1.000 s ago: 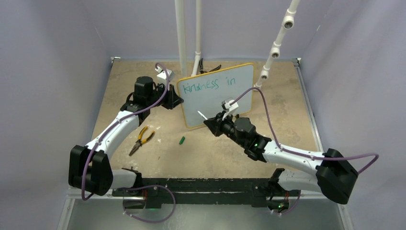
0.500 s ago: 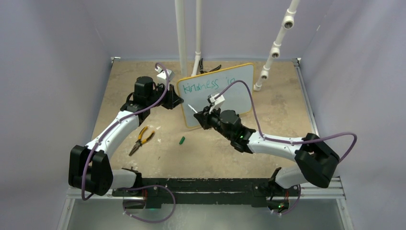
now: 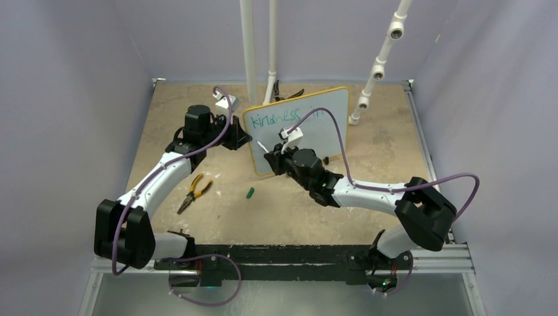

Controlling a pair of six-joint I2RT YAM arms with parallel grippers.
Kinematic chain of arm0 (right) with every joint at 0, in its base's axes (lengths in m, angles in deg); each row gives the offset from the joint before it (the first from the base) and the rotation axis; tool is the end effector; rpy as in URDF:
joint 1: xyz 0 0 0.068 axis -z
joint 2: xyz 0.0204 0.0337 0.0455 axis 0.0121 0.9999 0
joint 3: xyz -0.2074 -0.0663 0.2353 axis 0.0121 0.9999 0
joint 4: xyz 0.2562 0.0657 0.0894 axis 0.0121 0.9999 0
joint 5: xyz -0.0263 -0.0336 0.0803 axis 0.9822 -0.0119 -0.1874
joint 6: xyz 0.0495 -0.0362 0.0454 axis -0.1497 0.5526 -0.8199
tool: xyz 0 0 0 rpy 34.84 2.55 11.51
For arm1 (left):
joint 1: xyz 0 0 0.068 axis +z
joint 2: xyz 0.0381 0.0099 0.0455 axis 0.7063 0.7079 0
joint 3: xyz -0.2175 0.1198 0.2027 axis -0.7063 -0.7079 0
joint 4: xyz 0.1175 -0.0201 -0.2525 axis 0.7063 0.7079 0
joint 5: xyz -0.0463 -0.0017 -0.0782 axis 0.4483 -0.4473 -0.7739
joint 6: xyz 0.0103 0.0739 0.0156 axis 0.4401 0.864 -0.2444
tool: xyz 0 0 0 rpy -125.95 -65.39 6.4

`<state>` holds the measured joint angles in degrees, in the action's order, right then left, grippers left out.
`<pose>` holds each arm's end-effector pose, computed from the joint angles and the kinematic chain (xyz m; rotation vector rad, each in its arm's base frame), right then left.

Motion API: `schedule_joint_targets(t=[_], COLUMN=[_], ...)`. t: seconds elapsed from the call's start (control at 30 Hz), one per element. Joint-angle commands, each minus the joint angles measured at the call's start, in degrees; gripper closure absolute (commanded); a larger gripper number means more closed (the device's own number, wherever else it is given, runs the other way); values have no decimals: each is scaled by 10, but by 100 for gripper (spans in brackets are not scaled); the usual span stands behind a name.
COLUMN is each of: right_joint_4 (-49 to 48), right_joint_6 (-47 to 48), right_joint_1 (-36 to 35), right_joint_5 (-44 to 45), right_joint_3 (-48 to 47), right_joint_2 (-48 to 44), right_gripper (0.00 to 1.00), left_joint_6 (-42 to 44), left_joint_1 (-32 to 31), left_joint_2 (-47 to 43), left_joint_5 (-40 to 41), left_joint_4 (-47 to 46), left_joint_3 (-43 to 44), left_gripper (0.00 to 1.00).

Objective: Write a sentence on the whiteboard

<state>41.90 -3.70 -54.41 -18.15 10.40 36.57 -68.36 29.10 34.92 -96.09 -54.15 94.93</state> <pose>0.2317 0.2868 0.2769 -0.3475 1.7501 0.6882 0.3038 -0.1185 0.3161 0.4101 2.0247 -0.8017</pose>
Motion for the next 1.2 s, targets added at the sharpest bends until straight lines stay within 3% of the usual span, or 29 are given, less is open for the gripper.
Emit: schedule_joint_targets(t=[0.0, 0.3, 1.17], right_joint_4=[-6, 16, 19], right_joint_6=[16, 28, 33], right_joint_1=[3, 1, -3], right_joint_5=[30, 2, 68], right_joint_3=[-30, -33, -36], right_joint_2=[11, 34, -1], right_gripper=[100, 100, 100], left_joint_6=[-5, -6, -7], left_joint_1=[2, 2, 2], left_joint_2=[-5, -4, -1], left_joint_5=[27, 27, 24], left_joint_4=[-17, -17, -19], left_joint_3=[7, 7, 8], left_gripper=[100, 100, 100])
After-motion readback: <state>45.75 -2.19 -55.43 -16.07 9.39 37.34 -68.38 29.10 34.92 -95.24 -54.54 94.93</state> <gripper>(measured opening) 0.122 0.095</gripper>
